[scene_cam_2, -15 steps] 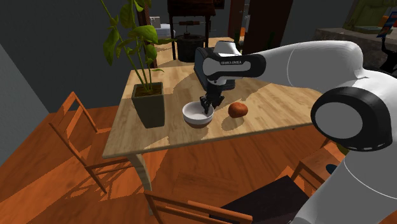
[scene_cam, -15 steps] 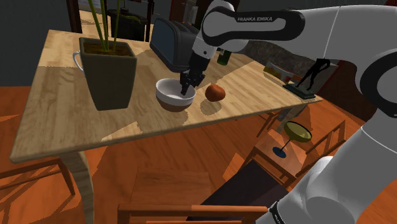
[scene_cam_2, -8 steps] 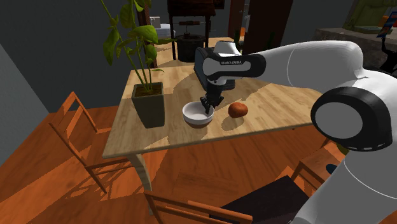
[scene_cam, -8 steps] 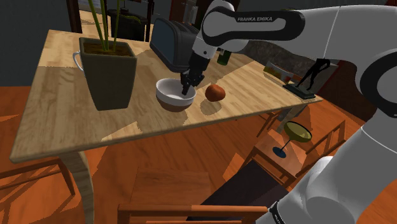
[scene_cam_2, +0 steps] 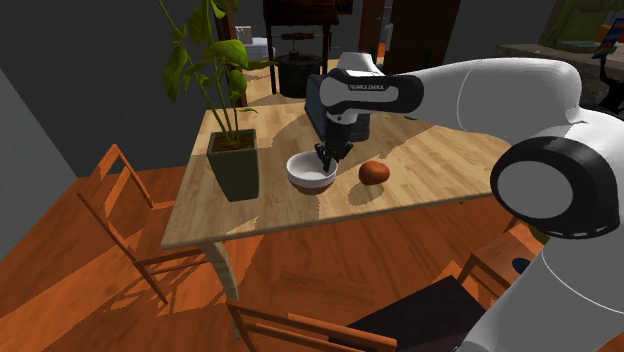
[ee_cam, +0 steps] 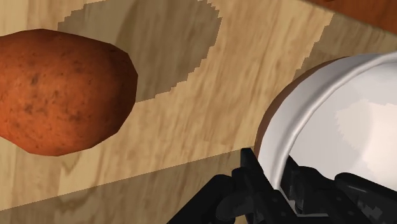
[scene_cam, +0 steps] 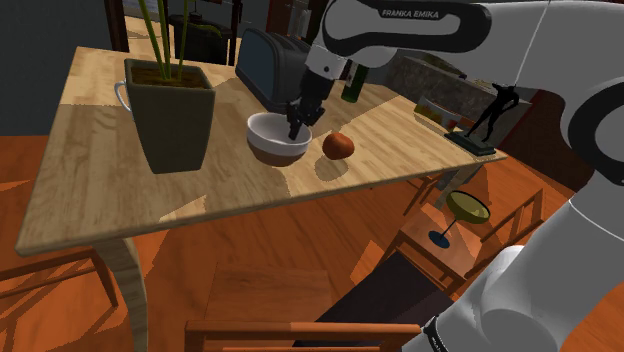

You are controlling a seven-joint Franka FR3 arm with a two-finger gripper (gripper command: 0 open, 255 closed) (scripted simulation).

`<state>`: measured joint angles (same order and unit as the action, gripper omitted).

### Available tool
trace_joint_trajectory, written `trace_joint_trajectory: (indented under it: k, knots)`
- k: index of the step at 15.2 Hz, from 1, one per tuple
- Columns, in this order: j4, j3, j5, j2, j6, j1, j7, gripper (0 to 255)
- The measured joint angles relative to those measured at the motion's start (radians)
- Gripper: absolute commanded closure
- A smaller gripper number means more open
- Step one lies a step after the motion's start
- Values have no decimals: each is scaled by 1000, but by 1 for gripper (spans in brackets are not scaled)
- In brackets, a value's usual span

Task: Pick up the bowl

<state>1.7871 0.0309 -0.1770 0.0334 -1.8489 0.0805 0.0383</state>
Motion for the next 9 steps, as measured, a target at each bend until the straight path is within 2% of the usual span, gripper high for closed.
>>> trace_joint_trajectory:
  k: [9]
  knots:
    - [-115,-1,4,1,113,-1,-19,255]
